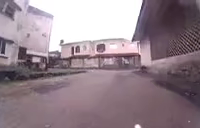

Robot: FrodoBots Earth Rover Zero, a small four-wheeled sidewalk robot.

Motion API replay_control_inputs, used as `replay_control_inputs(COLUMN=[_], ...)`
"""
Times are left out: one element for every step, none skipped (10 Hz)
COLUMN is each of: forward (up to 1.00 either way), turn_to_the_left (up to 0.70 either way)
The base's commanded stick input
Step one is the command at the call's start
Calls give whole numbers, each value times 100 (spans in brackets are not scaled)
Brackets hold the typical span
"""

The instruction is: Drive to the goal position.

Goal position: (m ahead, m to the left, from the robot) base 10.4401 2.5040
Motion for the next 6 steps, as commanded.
replay_control_inputs(forward=[50,50,50,50,50,50], turn_to_the_left=[22,22,14,-4,-23,-28])
